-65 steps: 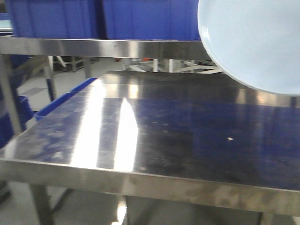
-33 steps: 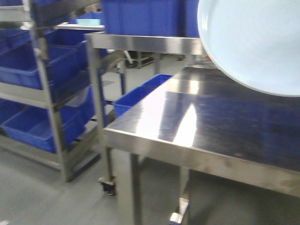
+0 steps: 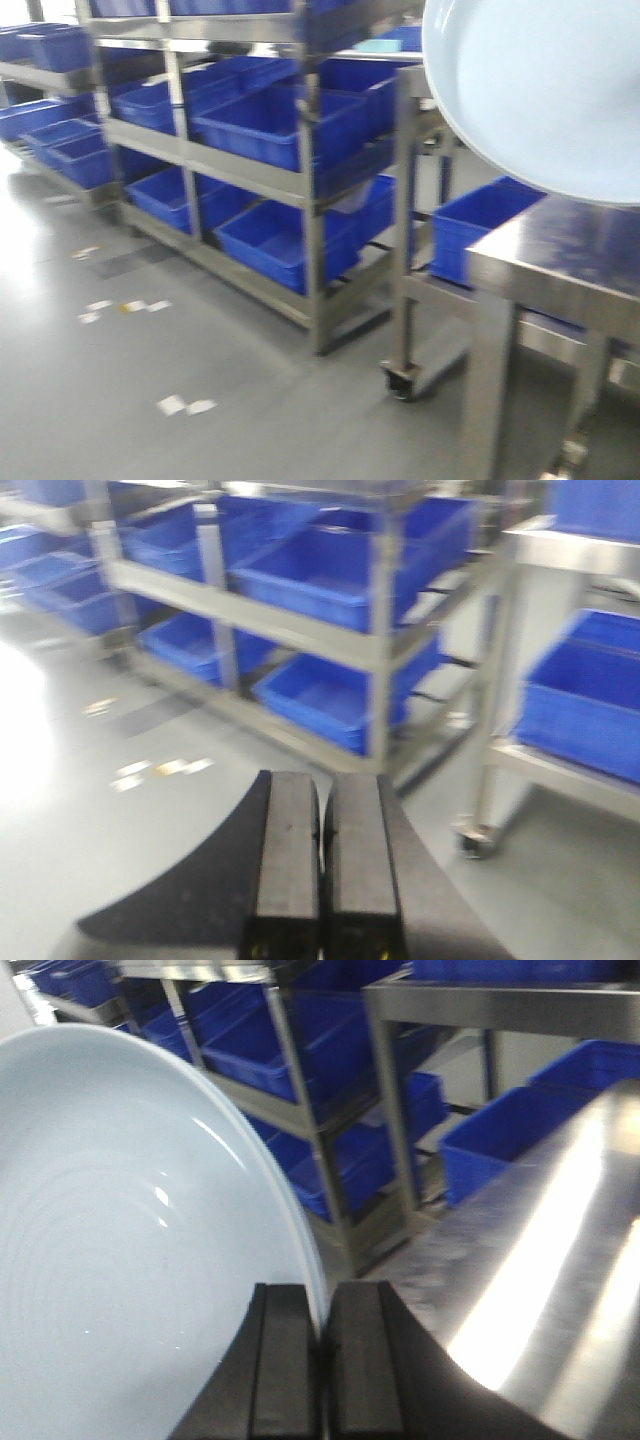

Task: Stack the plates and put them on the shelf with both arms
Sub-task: 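Hold the plate stack in the right gripper while the base drives away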

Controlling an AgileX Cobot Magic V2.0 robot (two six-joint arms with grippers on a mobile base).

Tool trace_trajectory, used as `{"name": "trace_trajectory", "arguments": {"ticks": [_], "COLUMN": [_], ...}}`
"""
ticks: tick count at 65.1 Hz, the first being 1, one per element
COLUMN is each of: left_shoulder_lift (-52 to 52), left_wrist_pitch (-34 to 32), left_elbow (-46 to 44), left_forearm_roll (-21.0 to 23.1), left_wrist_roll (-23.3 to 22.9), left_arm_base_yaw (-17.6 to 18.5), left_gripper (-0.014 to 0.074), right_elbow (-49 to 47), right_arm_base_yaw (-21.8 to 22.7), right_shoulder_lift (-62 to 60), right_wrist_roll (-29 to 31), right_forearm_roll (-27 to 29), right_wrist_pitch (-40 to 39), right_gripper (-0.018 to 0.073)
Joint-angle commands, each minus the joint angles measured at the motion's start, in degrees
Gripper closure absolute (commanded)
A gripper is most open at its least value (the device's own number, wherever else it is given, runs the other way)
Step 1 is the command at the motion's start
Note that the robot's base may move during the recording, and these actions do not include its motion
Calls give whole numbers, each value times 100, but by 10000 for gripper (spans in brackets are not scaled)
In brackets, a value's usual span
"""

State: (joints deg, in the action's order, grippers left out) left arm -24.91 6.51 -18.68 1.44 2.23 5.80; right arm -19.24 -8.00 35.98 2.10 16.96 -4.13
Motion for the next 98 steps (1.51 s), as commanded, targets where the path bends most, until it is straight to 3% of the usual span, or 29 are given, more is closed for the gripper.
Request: {"name": "trace_trajectory", "arguments": {"ticks": [1, 98], "left_shoulder_lift": [-24, -24], "left_wrist_pitch": [-483, -483], "left_elbow": [-170, -170], "left_forearm_roll": [4, 4], "left_wrist_roll": [-31, -31], "left_arm_base_yaw": [-7, -7], "left_gripper": [513, 513], "right_elbow": [-182, -176], "right_arm_base_yaw": [46, 46], "right_shoulder_lift": [-27, -5], "right_wrist_roll": [28, 28], "right_forearm_roll": [-15, -15], "right_wrist_pitch": [-532, -525], "right_gripper": [511, 511]}}
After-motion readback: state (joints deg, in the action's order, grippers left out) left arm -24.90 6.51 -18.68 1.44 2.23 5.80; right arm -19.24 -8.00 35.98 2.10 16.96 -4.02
